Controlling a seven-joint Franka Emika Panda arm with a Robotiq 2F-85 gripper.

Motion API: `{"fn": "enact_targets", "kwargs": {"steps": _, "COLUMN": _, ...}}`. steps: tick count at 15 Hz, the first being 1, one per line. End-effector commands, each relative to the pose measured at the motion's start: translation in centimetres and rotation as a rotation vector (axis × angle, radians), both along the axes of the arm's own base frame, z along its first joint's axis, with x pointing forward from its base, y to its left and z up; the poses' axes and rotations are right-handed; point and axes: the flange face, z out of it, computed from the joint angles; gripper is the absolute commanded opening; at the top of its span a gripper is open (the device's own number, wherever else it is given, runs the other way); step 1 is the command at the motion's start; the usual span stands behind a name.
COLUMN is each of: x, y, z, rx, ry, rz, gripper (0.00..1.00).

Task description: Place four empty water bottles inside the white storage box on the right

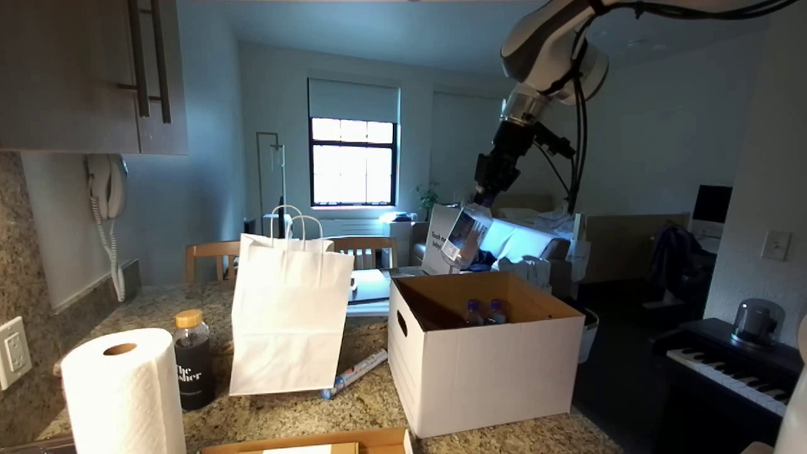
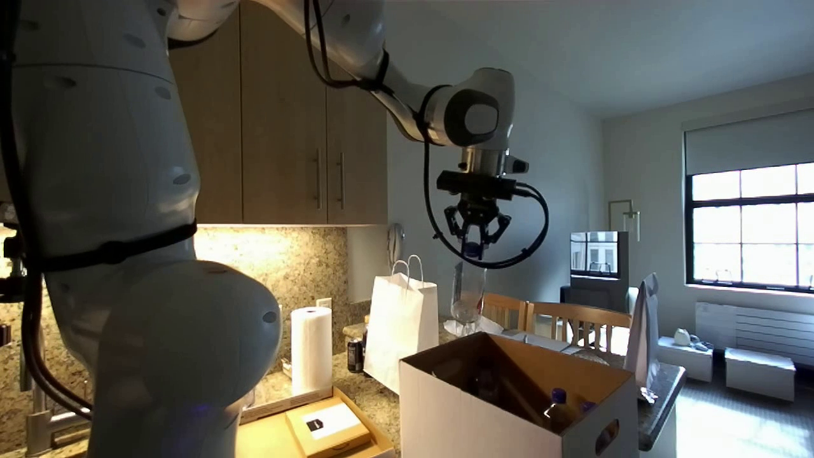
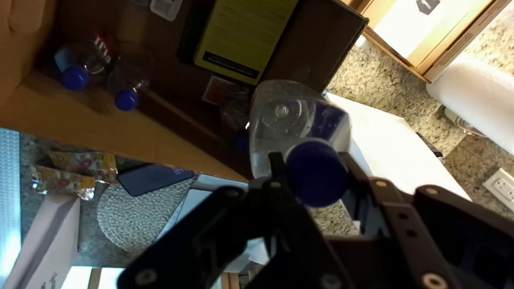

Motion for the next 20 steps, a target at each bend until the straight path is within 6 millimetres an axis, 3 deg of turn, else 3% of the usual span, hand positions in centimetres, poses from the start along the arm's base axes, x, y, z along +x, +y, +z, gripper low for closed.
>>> {"fn": "enact_targets", "kwargs": {"steps": 1, "x": 0.2, "y": -3.2, "z": -2.5, "rx": 0.063, "ry": 0.032, "rz": -0.074, "gripper": 0.12}}
{"fn": "enact_targets", "kwargs": {"steps": 6, "x": 1.7, "y": -6.6, "z": -6.2, "rx": 0.040, "ry": 0.110, "rz": -0.179, "gripper": 0.12}}
{"fn": "enact_targets", "kwargs": {"steps": 10, "x": 3.5, "y": -8.1, "z": -7.9, "rx": -0.029, "ry": 0.156, "rz": -0.253, "gripper": 0.12}}
{"fn": "enact_targets", "kwargs": {"steps": 17, "x": 6.3, "y": -6.0, "z": -11.4, "rx": -0.227, "ry": 0.242, "rz": -0.288, "gripper": 0.13}}
{"fn": "enact_targets", "kwargs": {"steps": 20, "x": 7.1, "y": -5.2, "z": -13.7, "rx": -0.217, "ry": 0.233, "rz": -0.249, "gripper": 0.13}}
